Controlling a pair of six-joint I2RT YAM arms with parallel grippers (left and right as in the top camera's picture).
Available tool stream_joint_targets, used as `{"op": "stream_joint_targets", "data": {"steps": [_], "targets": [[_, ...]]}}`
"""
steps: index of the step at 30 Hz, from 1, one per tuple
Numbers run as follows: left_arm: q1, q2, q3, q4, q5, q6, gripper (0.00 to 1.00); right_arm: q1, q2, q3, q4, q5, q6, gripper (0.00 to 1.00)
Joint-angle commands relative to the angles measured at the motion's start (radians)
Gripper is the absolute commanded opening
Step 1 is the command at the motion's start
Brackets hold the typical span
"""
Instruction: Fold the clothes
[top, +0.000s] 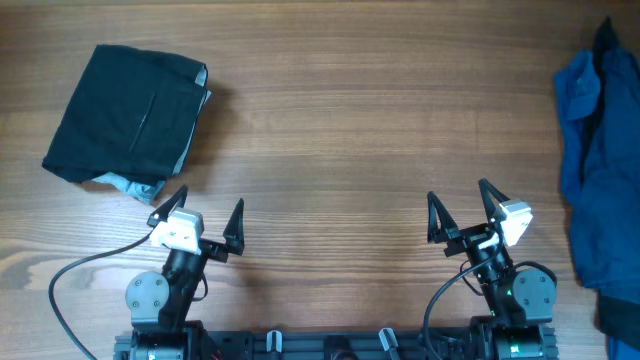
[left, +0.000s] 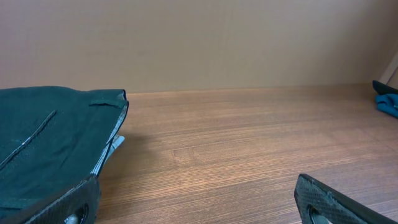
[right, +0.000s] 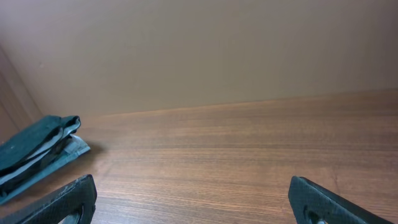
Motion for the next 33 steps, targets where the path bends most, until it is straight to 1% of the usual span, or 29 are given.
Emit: {"op": "stream_joint_targets", "data": {"steps": [1,33], "targets": [[-0.006,0.006,-0.008,0.003,-0.006,0.012,1.0,-0.005,-0.005,-0.001,0.001,-0.009,0.015,1.0],[-0.006,0.006,-0.008,0.003,-0.006,0.011,1.0,-0.005,-0.005,-0.001,0.0,-0.01,0.016,1.0]]}}
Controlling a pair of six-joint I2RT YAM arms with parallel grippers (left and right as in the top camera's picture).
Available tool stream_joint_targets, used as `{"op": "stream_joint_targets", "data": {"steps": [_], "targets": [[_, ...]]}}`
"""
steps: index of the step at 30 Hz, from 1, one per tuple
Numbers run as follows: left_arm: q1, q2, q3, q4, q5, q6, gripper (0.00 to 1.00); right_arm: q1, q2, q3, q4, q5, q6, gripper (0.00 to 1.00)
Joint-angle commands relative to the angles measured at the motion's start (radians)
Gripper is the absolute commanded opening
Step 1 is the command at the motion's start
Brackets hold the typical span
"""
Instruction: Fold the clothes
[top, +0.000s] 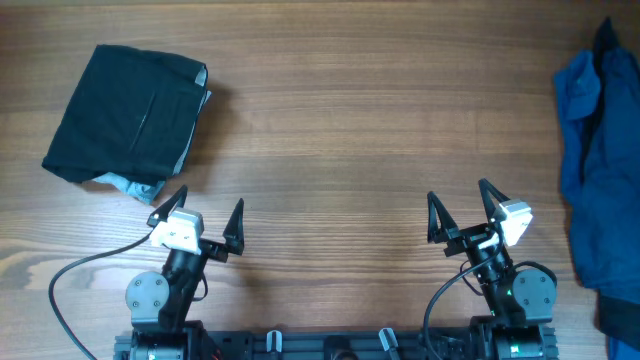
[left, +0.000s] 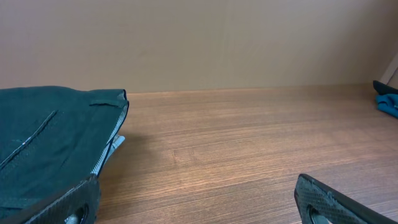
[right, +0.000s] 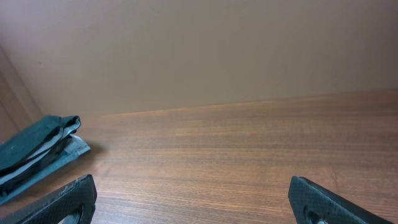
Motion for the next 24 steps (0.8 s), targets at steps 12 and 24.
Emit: {"op": "stream_joint_targets", "data": {"steps": [12,24], "targets": [[-0.006,0.074,0.098,-0.002,0.07,-0.196,1.0,-0.005,0.043,0.123,0.015,-0.158,0.143,1.0],[-0.006,0.908,0.878,-0.598,0.079,-0.195,1.0,-0.005,0.989,0.847,-0.561,-0.155,0.056,1.0]]}}
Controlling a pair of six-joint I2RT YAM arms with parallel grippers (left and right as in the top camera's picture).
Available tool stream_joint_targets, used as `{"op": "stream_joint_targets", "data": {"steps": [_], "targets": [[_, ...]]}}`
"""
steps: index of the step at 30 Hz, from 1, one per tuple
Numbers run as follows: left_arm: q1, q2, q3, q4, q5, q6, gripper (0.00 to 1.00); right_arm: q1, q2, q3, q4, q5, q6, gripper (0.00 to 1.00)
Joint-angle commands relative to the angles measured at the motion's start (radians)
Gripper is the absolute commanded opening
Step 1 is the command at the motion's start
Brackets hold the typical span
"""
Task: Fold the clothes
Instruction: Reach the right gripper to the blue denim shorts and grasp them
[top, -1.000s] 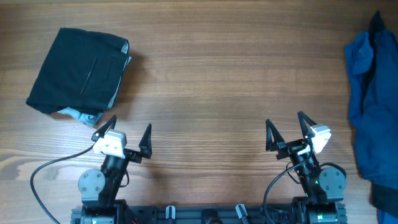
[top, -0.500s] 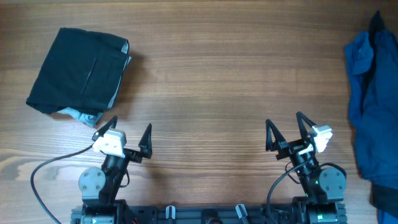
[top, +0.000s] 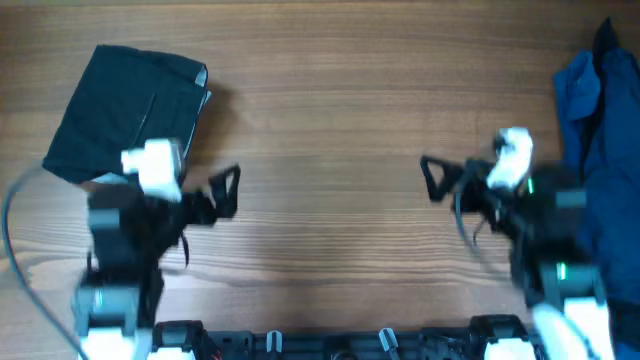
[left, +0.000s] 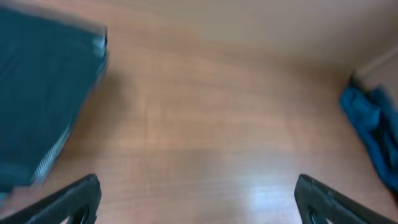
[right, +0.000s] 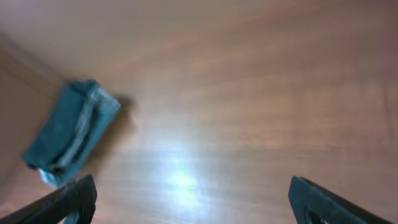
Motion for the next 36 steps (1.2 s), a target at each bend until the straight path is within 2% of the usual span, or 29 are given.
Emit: {"op": "stream_joint_targets", "data": {"steps": [1,3,6,7,10,15,18,25,29,36], "targets": [[-0.005,0.294,0.239,-0.166,0.021,-0.006,1.0,-0.004,0.283,0.177,-0.091,-0.047,-0.075,1.0],[-0.005,0.415,0.326,-0.243,0.02,-0.006,1.0,-0.007,0.388,0.216,-0.087,-0.047,-0.113,1.0],[-0.005,0.529,0.363,-0.269,0.02,-0.006,1.0,-0.058,0.543,0.365,-0.139,-0.022,-0.093,0.82],[-0.005,0.551,0.363,-0.269,0.038,-0.007,1.0,-0.078,0.584,0.42,-0.165,0.014,-0.065,0.8],[-0.005,0.581,0.363,-0.27,0.072,-0.006,1.0,-0.195,0.768,0.699,-0.265,0.188,-0.055,0.82],[-0.005,0.581,0.363,-0.275,0.073,-0.007,1.0,-0.327,0.969,0.983,-0.246,0.346,-0.089,0.86],[-0.005,0.581,0.363,-0.279,0.082,-0.007,1.0,-0.4,1.056,0.999,-0.133,0.437,-0.108,0.86],[-0.005,0.581,0.363,-0.282,0.114,-0.006,1.0,-0.542,1.262,0.999,0.05,0.437,-0.114,0.88],[-0.005,0.581,0.363,-0.282,0.117,-0.006,1.0,-0.592,1.342,0.999,0.159,0.411,-0.18,0.98],[-0.005,0.581,0.363,-0.279,0.148,-0.006,1.0,-0.636,1.413,0.996,0.218,0.405,-0.213,0.97]]}}
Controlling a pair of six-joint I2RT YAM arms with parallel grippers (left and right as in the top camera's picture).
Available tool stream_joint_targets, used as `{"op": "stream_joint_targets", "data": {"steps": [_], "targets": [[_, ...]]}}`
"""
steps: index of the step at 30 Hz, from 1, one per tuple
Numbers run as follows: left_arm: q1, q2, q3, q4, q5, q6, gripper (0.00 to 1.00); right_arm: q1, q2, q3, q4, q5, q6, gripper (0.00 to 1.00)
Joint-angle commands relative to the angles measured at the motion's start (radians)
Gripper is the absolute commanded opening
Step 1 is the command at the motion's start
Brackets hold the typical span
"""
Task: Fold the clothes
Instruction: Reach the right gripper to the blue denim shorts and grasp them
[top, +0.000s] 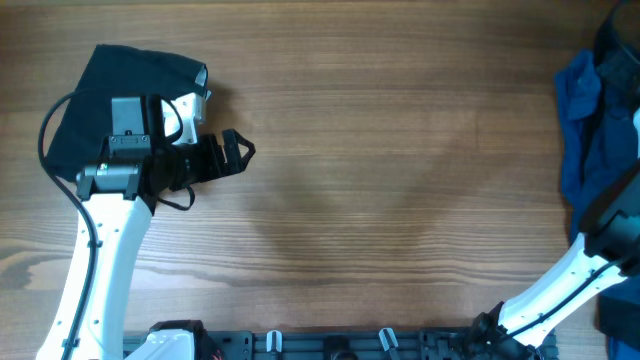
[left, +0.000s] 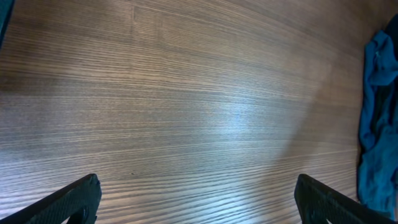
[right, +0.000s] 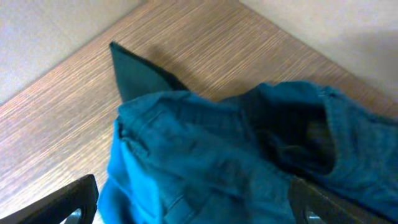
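Observation:
A folded dark garment lies at the far left of the table, with a pale blue layer showing at its right edge. A crumpled blue pile of clothes lies at the far right. My left gripper is open just right of the folded garment. The left wrist view shows its jaws wide apart over bare wood, with the blue pile at the right edge. My right gripper is open over the blue clothes, holding nothing. Only the right arm shows overhead, at the right edge.
The wooden table stretches between the two lots of clothing. A dark cloth corner pokes out from under the blue pile at the back. The left arm's cable loops over the folded garment.
The left gripper has moved farther from the front edge, to beside the folded garment. The right arm has swung from mid-table to the right edge, its gripper now over the blue pile. Both stay open.
Both arms rested at the table's front edge, grippers open, at the two oldest moments. Then both were out over the table, blurred. Now the left one is by the folded dark garment and the right one is above the blue pile.

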Motion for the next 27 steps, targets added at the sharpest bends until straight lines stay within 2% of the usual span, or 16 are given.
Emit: {"op": "stream_joint_targets", "data": {"steps": [1,4,5,6,8,9,10,12,15,17,20,22,27], "targets": [[-0.005,-0.001,0.018,0.003,0.027,-0.005,1.0,-0.008,0.085,0.01,0.011,-0.007,-0.025,0.97],[-0.005,-0.001,0.018,0.002,0.03,-0.006,1.0,-0.009,0.109,0.01,0.012,-0.007,-0.024,0.93],[-0.005,-0.001,0.018,0.003,0.039,-0.006,1.0,-0.006,0.108,0.01,0.017,-0.024,-0.021,0.89],[-0.005,-0.001,0.018,0.005,0.05,-0.006,1.0,-0.005,0.099,0.011,0.019,-0.048,-0.021,0.82],[-0.005,-0.001,0.018,0.008,0.064,-0.005,1.0,-0.005,0.061,0.011,0.01,-0.055,0.002,0.37],[-0.005,-0.001,0.018,0.007,0.07,-0.006,1.0,-0.005,0.037,0.011,0.004,-0.056,0.019,0.18],[-0.005,-0.001,0.018,0.007,0.08,-0.006,1.0,-0.005,-0.002,0.011,-0.002,-0.056,0.065,0.04],[-0.005,-0.001,0.018,0.007,0.083,-0.005,1.0,-0.005,-0.116,0.011,0.002,-0.144,0.142,0.04],[-0.005,-0.001,0.018,0.008,0.082,-0.001,1.0,-0.003,-0.302,0.011,0.015,-0.315,0.169,0.04],[-0.003,-0.008,0.02,0.008,0.082,0.0,1.0,0.008,-0.431,0.011,-0.015,-0.428,0.166,0.04],[-0.003,-0.053,0.036,0.005,0.082,-0.001,1.0,0.058,-0.531,0.011,-0.113,-0.543,0.166,0.04],[-0.003,-0.12,0.061,-0.011,0.082,-0.001,1.0,0.154,-0.556,0.011,-0.251,-0.61,0.156,0.04],[-0.003,-0.318,0.109,-0.03,0.076,0.0,1.0,0.447,-0.527,-0.003,-0.52,-0.572,0.048,0.04]]}}
